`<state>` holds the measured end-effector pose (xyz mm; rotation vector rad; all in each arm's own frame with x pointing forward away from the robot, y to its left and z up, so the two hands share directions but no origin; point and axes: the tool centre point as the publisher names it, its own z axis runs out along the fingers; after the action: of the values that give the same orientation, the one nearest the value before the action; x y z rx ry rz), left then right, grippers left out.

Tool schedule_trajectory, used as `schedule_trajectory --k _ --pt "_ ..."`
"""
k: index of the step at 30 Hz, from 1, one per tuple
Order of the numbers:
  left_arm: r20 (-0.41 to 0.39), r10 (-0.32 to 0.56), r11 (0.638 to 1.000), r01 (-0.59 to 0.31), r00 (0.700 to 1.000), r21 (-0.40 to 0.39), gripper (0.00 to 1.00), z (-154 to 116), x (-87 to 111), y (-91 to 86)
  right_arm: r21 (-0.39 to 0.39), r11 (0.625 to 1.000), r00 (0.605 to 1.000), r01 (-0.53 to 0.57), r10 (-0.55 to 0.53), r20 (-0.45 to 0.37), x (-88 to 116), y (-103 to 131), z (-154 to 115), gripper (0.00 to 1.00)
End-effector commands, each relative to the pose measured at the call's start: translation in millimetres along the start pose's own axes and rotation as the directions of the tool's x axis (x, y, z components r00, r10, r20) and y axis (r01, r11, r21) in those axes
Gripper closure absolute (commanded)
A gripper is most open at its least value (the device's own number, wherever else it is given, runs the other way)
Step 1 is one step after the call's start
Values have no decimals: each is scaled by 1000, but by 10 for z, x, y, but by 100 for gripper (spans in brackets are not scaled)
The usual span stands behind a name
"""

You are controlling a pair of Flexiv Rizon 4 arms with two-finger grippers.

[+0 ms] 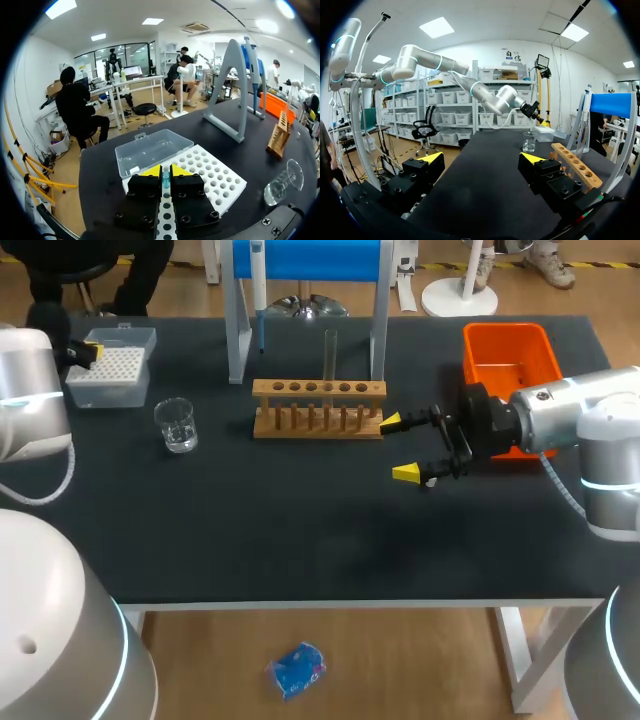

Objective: Invert the test tube, pick up the pipette, mount the tip to pipette, aspirate from beaker and dispense into the tube, eject the tip, return the pipette, and cap with the stopper.

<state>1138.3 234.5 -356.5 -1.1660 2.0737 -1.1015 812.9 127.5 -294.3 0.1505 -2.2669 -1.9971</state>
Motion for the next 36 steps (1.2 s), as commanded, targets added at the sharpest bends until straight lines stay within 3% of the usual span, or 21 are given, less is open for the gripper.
schedule_trajectory --k 1,8,24,32,36 --pt "-3 1 1000 -1 1000 -5 100 -50 2 -47 0 1000 1000 0 0 1 4 -4 2 0" --pt "0 12 1000 -12 1000 -8 100 -114 24 -113 0 1000 1000 0 0 1 4 -4 2 0" --pt "20 69 998 -69 997 -5 100 -385 67 -458 0 1000 1000 0 0 1 4 -4 2 0" --pt "23 91 996 -90 996 -11 100 -640 202 -619 0 1000 1000 0 0 1 4 -4 2 0" --pt "-14 116 993 -116 993 -5 100 -811 372 -731 0 1000 1000 0 0 1 4 -4 2 0"
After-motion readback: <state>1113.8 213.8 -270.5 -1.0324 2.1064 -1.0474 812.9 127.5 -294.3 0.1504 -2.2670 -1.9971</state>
